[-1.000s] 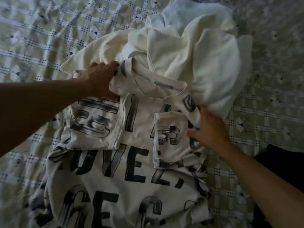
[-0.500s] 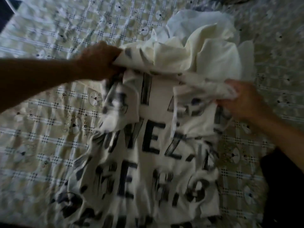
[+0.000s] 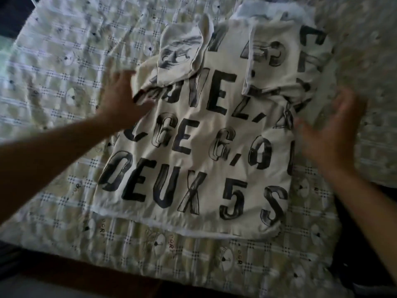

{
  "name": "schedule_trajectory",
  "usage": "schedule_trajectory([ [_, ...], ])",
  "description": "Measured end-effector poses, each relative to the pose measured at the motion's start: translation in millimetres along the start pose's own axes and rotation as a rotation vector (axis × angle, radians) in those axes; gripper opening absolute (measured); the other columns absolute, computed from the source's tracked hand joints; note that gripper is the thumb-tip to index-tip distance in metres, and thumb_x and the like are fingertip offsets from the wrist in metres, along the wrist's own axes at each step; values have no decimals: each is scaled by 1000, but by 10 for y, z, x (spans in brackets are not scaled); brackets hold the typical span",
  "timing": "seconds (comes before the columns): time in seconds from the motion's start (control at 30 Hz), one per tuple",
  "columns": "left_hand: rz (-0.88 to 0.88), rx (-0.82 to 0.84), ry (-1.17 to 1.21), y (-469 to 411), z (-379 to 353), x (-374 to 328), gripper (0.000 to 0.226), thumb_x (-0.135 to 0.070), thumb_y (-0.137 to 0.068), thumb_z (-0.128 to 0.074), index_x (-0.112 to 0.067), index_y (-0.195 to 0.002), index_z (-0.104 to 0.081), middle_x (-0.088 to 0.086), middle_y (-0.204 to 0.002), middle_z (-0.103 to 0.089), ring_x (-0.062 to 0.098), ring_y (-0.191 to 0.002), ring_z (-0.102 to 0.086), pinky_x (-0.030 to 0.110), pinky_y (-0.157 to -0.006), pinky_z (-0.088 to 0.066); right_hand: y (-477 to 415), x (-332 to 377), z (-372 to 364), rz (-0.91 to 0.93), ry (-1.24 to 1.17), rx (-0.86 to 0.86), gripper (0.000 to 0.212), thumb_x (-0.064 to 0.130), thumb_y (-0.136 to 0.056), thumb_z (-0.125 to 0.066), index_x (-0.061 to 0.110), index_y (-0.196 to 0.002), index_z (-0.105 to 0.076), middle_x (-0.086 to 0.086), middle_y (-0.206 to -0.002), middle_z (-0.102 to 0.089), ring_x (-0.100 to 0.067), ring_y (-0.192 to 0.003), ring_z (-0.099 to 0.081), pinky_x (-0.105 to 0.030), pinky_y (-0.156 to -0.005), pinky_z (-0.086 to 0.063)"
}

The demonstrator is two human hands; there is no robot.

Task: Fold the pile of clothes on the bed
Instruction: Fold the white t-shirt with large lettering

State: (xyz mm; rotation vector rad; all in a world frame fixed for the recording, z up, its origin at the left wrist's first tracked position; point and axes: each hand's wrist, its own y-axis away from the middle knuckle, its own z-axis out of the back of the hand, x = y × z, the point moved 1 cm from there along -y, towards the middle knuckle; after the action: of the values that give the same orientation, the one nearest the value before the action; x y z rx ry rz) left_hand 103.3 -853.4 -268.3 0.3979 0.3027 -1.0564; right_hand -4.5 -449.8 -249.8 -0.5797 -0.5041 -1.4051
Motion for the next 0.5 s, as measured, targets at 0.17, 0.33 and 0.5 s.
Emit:
schedule_trajectory([
  [0.17,552,287,294,1183,-653,1045,93,-80,-54,-77,-17,-119,-56,14,-108,-66,28,-94,-67,40,-67,-60,1399,-789,-296,-651,-350,267,81,32,-70,-87,17,-138,-45,1,-126,-56,-22,-116,-58,-31,-85,-47],
  [0.33,652,361,430,1411,-708,980,30,-36,-78,-81,-13,-92,-68,11,-85,-70,27,-80,-67,36,-73,-56,1870,-901,-348,-975,-762,587,71,42,-33,-98,35,-101,-77,0,-109,-75,-16,-103,-70,-34,-85,-59],
  [0.5,514,431,469,1471,-472,1081,14,-20,-89,-72,-16,-102,-68,11,-95,-73,32,-92,-68,45,-81,-55,1907,-824,-63,-981,-978,627,66,27,-45,-96,24,-109,-77,-2,-111,-75,-17,-97,-72,-28,-69,-60],
])
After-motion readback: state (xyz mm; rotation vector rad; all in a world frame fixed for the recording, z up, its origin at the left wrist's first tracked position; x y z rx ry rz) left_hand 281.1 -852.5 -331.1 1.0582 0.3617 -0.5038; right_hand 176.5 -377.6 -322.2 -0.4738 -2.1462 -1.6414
